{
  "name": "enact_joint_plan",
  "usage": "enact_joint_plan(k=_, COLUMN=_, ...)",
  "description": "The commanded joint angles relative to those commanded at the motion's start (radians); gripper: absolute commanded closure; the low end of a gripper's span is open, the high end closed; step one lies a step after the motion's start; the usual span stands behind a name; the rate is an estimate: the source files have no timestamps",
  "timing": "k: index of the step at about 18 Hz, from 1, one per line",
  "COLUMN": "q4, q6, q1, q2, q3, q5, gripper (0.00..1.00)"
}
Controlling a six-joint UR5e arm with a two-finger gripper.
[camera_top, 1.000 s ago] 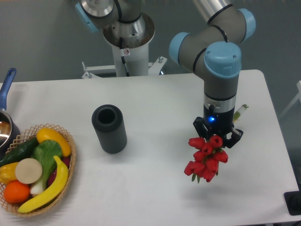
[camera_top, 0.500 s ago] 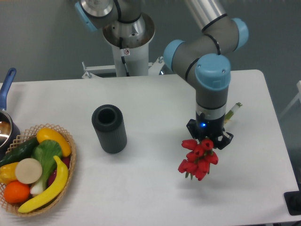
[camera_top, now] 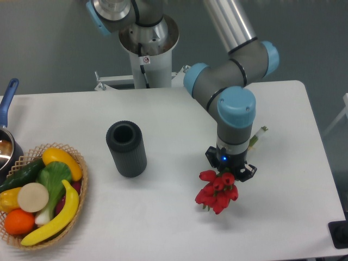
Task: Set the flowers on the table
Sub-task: 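Lower the gripper holding the red tulips toward the table surface, then open the gripper to release the tulips onto the table, then raise the open gripper away from the laid-down tulips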
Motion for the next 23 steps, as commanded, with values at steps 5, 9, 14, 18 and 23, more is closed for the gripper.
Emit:
enact_joint_plan(k=5, q4=0.005, q6=-0.002, q1=0.0, q2=-0.006, q3=0.003, q5=0.003, gripper=0.08)
enact_joint_plan(k=9, q4=0.006, q6=0.002, q1=0.002, q2=0.005, q3=-0.003, q5=0.003, gripper=0.0)
enact_joint_plan(k=14, q4=0.006, q6=0.005, q1=0.002, q2=0.031, q3=-0.012, q5=0.011, gripper=0.0)
enact_joint_plan(k=18, q4=0.011, q6=0.008, q1=0.011, q2=0.035, q3=-0.014, q5=0.018, gripper=0.0)
enact_joint_plan(k=23, q4=0.018, q6=0.011, q1=0.034, q2=-0.024, q3=0.064, q5=0.055, gripper=0.0)
